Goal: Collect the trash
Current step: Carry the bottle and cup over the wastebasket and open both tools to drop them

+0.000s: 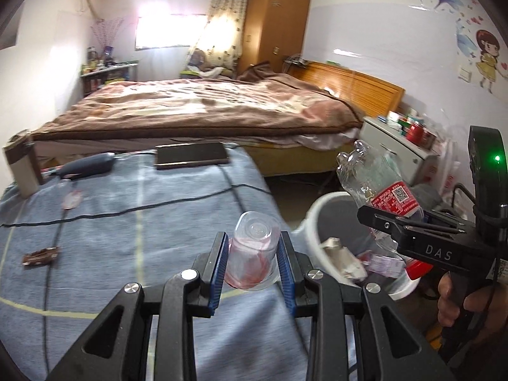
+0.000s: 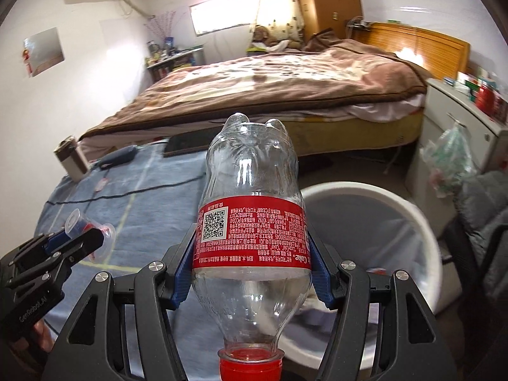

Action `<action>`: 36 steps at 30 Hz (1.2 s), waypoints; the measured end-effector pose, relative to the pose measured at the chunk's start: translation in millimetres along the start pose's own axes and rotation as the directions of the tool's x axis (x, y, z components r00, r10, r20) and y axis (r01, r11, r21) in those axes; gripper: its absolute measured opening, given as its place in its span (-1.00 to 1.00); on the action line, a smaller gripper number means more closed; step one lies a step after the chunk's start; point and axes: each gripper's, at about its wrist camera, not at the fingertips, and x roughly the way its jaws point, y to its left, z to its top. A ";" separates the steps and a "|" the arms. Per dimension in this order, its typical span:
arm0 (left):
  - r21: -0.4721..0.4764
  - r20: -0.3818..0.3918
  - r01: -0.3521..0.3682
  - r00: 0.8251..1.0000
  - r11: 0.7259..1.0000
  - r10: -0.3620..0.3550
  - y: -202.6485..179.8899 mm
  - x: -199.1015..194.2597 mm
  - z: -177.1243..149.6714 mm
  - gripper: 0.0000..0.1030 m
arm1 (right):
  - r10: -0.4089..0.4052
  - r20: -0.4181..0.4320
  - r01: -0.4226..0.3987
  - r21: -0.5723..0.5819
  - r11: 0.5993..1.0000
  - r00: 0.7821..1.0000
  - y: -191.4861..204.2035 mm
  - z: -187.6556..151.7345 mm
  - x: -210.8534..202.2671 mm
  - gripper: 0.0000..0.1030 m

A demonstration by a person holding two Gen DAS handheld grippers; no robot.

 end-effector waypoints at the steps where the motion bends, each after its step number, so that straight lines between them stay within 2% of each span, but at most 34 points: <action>1: 0.010 -0.005 0.009 1.000 1.000 -0.008 -6.8 3.8 0.6 -0.37 | -0.014 -0.003 0.014 0.005 1.000 1.000 -5.6 -0.8 -0.5 0.23; 7: 0.040 -0.039 0.093 0.995 0.995 -0.091 -47.4 26.2 4.8 -0.37 | -0.103 -0.051 0.106 0.051 0.993 0.993 -49.4 -11.1 2.3 0.23; 11: 0.062 -0.065 0.134 0.989 0.989 -0.130 -72.0 40.0 5.7 -0.37 | -0.135 -0.092 0.141 0.068 0.988 0.987 -70.2 -17.9 9.7 0.23; 23: 0.101 -0.130 0.163 0.980 0.982 -0.149 -120.3 75.6 2.6 -0.36 | -0.179 -0.192 0.195 0.068 0.979 0.965 -104.2 -30.3 19.8 0.23; 24: 0.100 -0.134 0.166 0.979 0.981 -0.152 -121.5 76.8 2.6 -0.34 | -0.177 -0.196 0.193 0.068 0.979 0.965 -105.6 -31.0 20.3 0.23; 25: 0.099 -0.139 0.170 0.978 0.980 -0.156 -122.8 77.9 2.4 -0.17 | -0.171 -0.201 0.188 0.069 0.980 0.965 -107.2 -30.9 21.5 0.23; 27: 0.094 -0.136 0.163 0.979 0.982 -0.149 -124.4 79.7 3.3 0.02 | -0.158 -0.204 0.176 0.071 0.982 0.966 -108.5 -32.7 21.5 0.23; 29: 0.103 -0.127 0.164 0.980 0.981 -0.151 -126.1 78.1 3.2 0.04 | -0.159 -0.191 0.176 0.072 0.982 0.969 -108.4 -33.7 19.6 0.23; 31: 0.103 -0.126 0.168 0.980 0.980 -0.154 -126.3 77.2 3.7 0.20 | -0.158 -0.173 0.172 0.074 0.982 0.972 -108.5 -33.3 17.0 0.23; 36: 0.087 -0.121 0.158 0.982 0.984 -0.147 -119.7 75.8 4.3 0.24 | -0.130 -0.136 0.143 0.092 0.985 0.982 -106.9 -29.3 9.4 0.24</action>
